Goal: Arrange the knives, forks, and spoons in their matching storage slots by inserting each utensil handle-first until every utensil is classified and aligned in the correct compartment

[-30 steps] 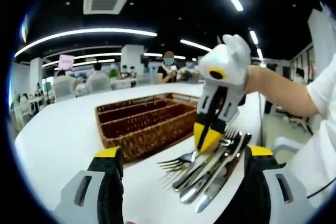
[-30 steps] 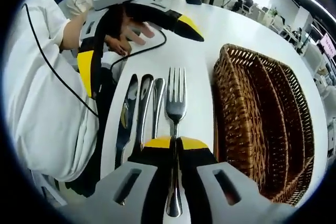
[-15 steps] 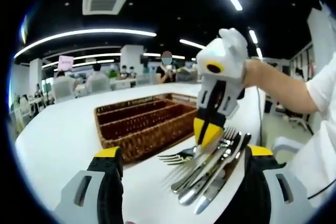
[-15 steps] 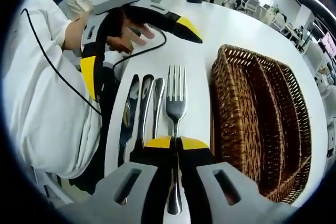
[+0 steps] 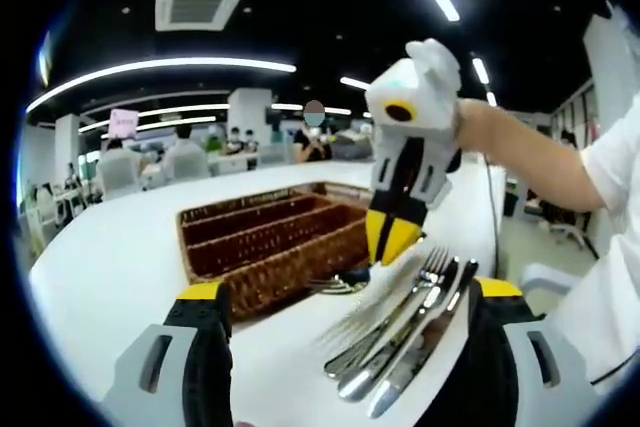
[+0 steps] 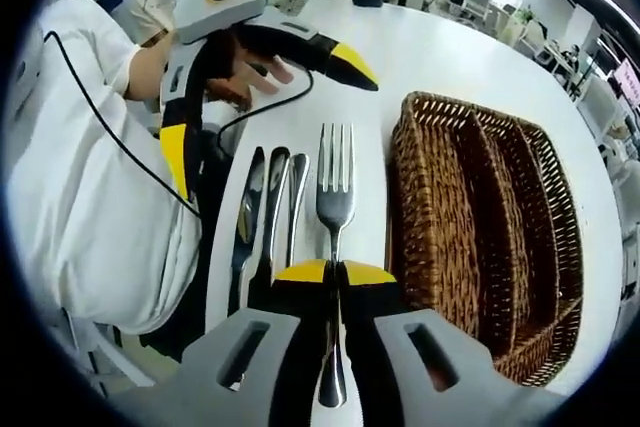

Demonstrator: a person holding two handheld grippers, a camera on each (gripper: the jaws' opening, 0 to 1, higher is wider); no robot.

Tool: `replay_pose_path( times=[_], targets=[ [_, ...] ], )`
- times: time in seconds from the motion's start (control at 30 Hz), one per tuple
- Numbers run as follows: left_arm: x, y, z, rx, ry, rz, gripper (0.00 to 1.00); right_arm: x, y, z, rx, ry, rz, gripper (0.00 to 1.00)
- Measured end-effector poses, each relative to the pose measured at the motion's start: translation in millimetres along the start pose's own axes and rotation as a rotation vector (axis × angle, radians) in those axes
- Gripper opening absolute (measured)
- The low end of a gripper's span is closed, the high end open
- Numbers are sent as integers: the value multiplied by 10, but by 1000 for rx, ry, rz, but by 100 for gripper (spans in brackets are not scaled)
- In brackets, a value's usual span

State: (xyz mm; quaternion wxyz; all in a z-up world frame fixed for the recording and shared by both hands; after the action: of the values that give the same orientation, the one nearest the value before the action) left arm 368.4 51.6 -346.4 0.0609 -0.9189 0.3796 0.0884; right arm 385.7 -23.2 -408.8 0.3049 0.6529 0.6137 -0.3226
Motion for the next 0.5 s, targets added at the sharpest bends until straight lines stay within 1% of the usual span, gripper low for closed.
replay_pose_path(
  times=[0.2, 0.5],
  targets=[
    [-2, 1, 9, -3, 0, 1, 99, -1, 4, -5, -7, -10, 1, 2],
    [4, -11, 3, -3, -2, 0, 99, -5, 14, -31, -48, -24, 0, 2]
  ],
)
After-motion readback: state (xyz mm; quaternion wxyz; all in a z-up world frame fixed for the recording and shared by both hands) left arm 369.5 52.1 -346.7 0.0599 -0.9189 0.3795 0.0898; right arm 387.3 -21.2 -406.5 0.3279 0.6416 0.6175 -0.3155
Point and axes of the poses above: the point that each gripper's makers call its tool centre point, and the gripper's own axes: x roughly forward along the fingers, y roughly to its right, z roughly out of its underside, the point moved 1 cm from there along -x, roughly backward along the fingers, and after that the axes turned 4 degrees about x, right-handed, at the moved point
